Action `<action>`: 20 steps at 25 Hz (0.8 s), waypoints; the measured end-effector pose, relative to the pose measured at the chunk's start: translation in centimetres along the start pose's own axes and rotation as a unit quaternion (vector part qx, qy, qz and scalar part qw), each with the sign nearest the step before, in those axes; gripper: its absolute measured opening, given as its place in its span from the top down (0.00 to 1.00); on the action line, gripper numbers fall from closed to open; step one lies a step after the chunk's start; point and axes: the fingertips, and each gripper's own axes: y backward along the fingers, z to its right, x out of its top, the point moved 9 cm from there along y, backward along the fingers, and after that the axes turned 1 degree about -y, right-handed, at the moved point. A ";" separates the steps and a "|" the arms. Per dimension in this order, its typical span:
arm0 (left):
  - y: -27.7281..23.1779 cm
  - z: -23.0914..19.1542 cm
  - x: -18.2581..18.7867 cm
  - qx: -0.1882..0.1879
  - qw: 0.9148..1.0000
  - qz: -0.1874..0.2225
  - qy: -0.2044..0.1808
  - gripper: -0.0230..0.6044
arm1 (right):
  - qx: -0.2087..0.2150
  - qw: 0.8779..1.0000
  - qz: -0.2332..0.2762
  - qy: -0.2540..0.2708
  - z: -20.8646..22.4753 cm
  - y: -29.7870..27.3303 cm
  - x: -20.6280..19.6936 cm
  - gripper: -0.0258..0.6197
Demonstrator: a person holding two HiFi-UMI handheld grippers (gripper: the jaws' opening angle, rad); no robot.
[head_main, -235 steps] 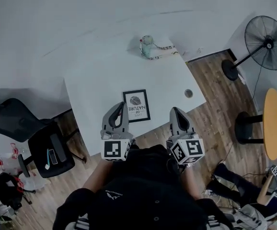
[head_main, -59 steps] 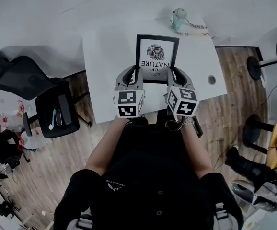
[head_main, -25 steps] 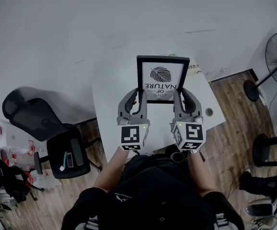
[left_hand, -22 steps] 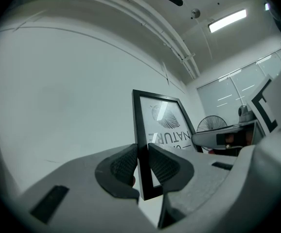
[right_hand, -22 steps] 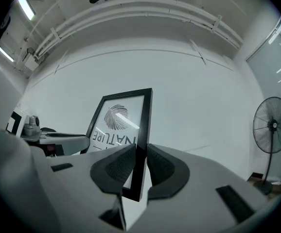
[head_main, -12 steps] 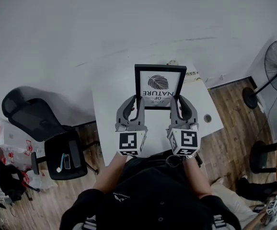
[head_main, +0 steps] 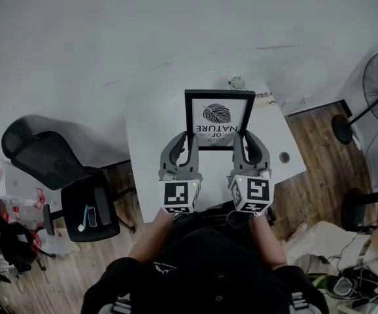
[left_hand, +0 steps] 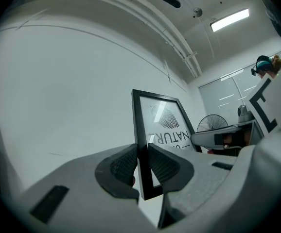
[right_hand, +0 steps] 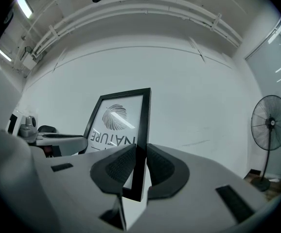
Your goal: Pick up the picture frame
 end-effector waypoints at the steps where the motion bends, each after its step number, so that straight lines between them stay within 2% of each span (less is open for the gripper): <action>1: 0.0 0.0 0.0 0.000 1.000 -0.001 0.001 0.84 | -0.001 1.000 -0.002 0.000 0.0 0.0 -0.1 0.86; 20: -0.1 0.7 -1.2 -0.010 1.000 -0.011 0.007 0.84 | -0.014 1.000 -0.018 0.002 0.5 0.5 -0.9 0.86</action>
